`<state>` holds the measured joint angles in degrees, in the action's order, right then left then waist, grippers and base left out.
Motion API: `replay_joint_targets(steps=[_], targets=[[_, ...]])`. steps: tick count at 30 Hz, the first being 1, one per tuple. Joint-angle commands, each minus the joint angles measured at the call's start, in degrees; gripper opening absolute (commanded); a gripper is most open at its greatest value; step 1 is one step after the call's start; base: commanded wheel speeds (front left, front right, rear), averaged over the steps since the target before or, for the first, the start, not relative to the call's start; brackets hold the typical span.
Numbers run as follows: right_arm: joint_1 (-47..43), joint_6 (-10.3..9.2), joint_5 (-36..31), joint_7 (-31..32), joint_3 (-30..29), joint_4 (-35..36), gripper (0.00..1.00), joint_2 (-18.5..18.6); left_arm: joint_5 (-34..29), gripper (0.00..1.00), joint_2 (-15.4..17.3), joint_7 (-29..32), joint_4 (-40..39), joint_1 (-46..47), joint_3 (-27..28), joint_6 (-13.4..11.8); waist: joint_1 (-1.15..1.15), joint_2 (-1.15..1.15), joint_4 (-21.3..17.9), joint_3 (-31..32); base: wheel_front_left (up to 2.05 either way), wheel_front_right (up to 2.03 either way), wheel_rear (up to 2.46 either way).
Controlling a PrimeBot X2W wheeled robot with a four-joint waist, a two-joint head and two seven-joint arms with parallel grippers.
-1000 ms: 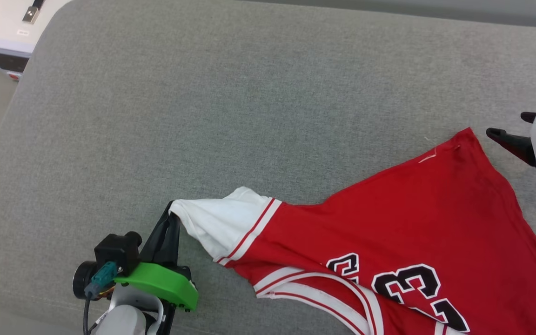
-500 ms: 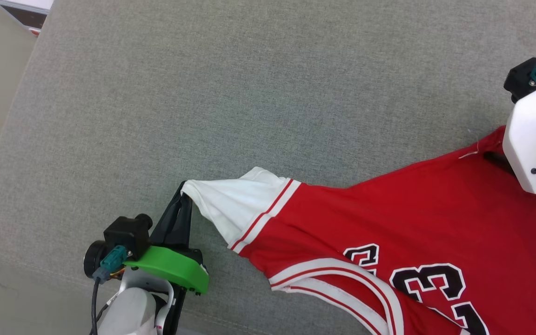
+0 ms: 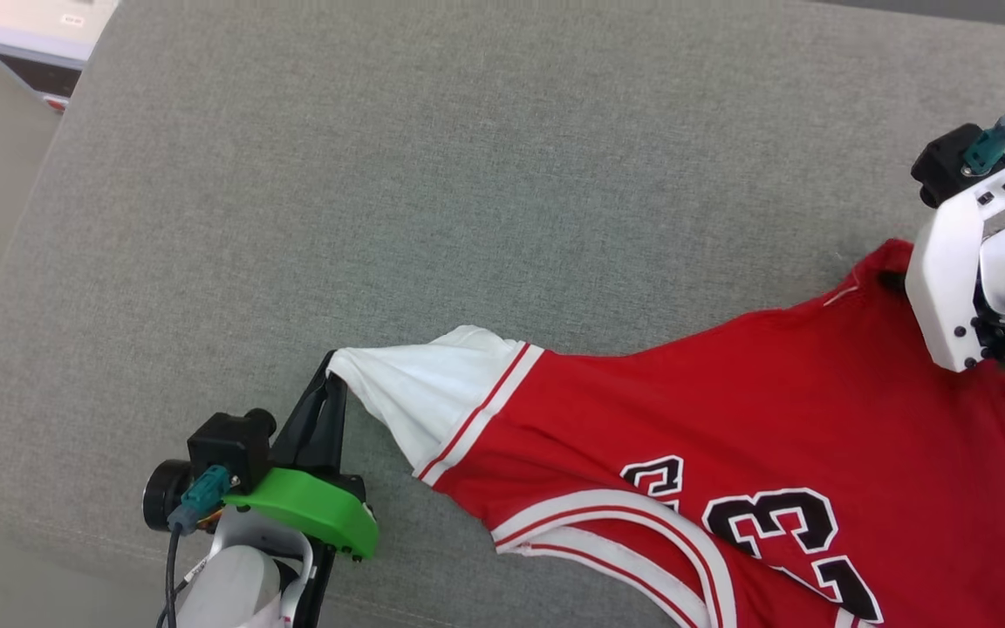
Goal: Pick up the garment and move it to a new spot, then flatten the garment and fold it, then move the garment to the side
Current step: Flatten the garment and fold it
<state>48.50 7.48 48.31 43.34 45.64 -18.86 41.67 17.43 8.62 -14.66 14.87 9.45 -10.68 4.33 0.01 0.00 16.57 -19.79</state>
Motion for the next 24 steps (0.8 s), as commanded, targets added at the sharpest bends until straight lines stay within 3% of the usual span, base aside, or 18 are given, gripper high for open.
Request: replay_joint_targets(steps=[1, 13, 24], targets=[[-0.3, 0.01, 0.5, -2.2, 0.2, -0.2, 0.0, -0.6, -0.6, 0.0, 0.6, -0.3, 0.2, -0.4, 0.5, 0.2, -0.01, 0.0, -1.9, 3.2, 0.0, 0.0, 0.0], [-1.9, 0.01, 3.5, -21.3, -4.0, 2.9, 0.0, -1.0, -1.6, 0.0, 4.3, 0.1, -3.4, 2.7, 2.2, 0.0, -0.01, 0.0, -6.1, 11.0, 0.0, 0.0, 0.0], [-2.1, 0.01, 2.6, -30.1, -14.3, 7.2, 0.0, -1.6, -1.8, 0.0, 8.1, 5.4, -13.0, 15.7, 3.7, 0.0, -0.01, 0.0, -9.5, 13.9, 0.0, 0.0, 0.0]])
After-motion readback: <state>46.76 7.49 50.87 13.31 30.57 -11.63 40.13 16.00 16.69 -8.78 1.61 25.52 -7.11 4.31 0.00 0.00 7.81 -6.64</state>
